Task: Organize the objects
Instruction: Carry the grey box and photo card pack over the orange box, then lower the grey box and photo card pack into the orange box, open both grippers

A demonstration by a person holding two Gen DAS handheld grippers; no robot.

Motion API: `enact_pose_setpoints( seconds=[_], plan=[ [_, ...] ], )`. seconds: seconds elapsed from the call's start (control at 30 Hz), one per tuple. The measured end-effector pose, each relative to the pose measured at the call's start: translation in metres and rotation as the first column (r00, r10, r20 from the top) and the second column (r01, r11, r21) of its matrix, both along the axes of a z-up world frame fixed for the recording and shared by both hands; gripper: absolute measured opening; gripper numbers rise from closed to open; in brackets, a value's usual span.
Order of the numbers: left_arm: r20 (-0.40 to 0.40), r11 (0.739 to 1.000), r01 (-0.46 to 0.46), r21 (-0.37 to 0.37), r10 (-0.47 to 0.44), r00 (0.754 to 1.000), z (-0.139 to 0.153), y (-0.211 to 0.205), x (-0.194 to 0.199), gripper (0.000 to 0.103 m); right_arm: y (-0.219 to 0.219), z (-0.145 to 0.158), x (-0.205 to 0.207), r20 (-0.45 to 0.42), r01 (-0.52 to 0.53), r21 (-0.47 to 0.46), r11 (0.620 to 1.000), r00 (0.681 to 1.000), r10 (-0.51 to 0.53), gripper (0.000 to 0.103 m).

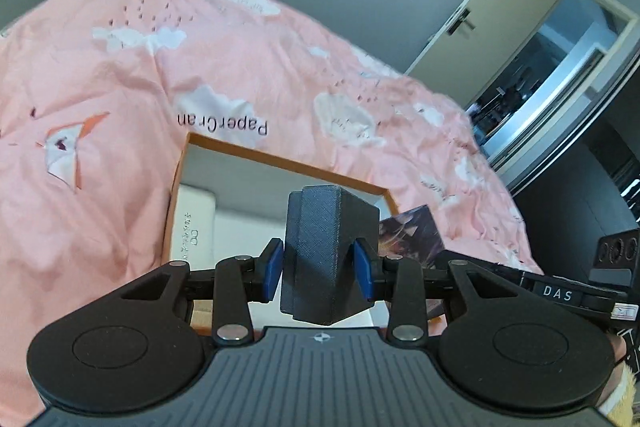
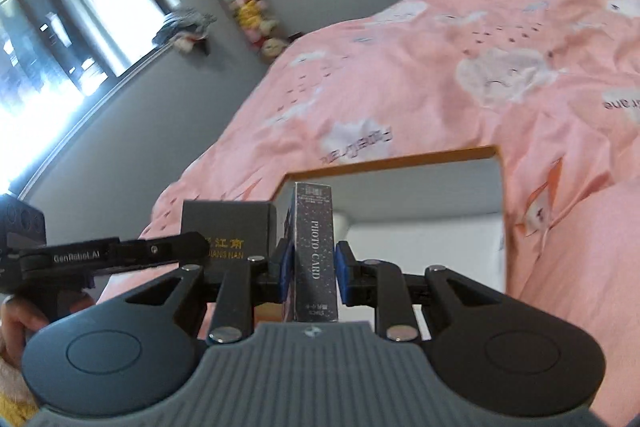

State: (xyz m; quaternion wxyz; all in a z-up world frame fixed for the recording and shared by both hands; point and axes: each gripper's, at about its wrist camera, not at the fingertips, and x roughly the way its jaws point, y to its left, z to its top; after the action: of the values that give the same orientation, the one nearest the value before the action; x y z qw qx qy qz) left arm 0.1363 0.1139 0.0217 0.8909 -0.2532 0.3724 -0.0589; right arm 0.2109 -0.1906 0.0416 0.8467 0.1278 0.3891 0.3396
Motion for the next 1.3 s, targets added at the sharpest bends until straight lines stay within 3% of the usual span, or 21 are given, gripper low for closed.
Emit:
enact_pose_setpoints(
  seconds=[0.17, 0.37, 0.53, 0.7, 0.77, 0.87, 1.0, 1.2, 1.3],
  plan=[
    [-0.168, 0.998, 0.063, 0.001, -0.062, 0.984, -0.044, -0.016, 0.045, 0.043, 0.001, -0.034, 0.037, -0.075, 0.074, -0.049, 0.996, 0.994, -0.077, 0.024],
    [-0.348, 0.995, 0.091, 0.032, -0.074, 0.934, -0.091, -0.026, 0.073, 0.043, 0.01, -0.084, 0.064, -0.182, 0.085, -0.095, 0.992, 0.978, -0.102, 0.024],
    [-0.44, 0.989, 0.141, 0.05, -0.105, 0.892, -0.11, -0.032, 0.081, 0.042, 0.023, -0.105, 0.067, -0.181, 0.063, -0.164, 0.985, 0.979, -0.093, 0.024],
    [-0.482, 0.981, 0.181, 0.076, -0.122, 0.868, -0.111, -0.036, 0.087, 0.043, 0.034, -0.114, 0.064, -0.161, 0.039, -0.203, 0.978, 0.984, -0.073, 0.024],
    [-0.505, 0.968, 0.212, 0.135, -0.117, 0.855, -0.11, -0.04, 0.09, 0.043, 0.037, -0.115, 0.062, -0.146, 0.033, -0.225, 0.974, 0.987, -0.067, 0.024],
    [-0.51, 0.945, 0.255, 0.202, -0.121, 0.852, -0.107, -0.045, 0.089, 0.046, 0.039, -0.116, 0.06, -0.126, 0.03, -0.248, 0.968, 0.99, -0.063, 0.024],
    [-0.48, 0.936, 0.283, 0.208, -0.154, 0.864, -0.099, -0.043, 0.087, 0.047, 0.043, -0.118, 0.058, -0.109, 0.017, -0.281, 0.959, 0.993, -0.05, 0.024],
    [-0.437, 0.939, 0.271, 0.211, -0.158, 0.886, -0.089, -0.036, 0.094, 0.046, 0.041, -0.127, 0.059, -0.218, -0.005, -0.214, 0.977, 0.975, -0.042, 0.024],
    [-0.423, 0.934, 0.28, 0.22, -0.168, 0.89, -0.088, -0.035, 0.099, 0.045, 0.04, -0.134, 0.062, -0.312, -0.01, -0.145, 0.989, 0.949, -0.036, 0.024]
  ],
)
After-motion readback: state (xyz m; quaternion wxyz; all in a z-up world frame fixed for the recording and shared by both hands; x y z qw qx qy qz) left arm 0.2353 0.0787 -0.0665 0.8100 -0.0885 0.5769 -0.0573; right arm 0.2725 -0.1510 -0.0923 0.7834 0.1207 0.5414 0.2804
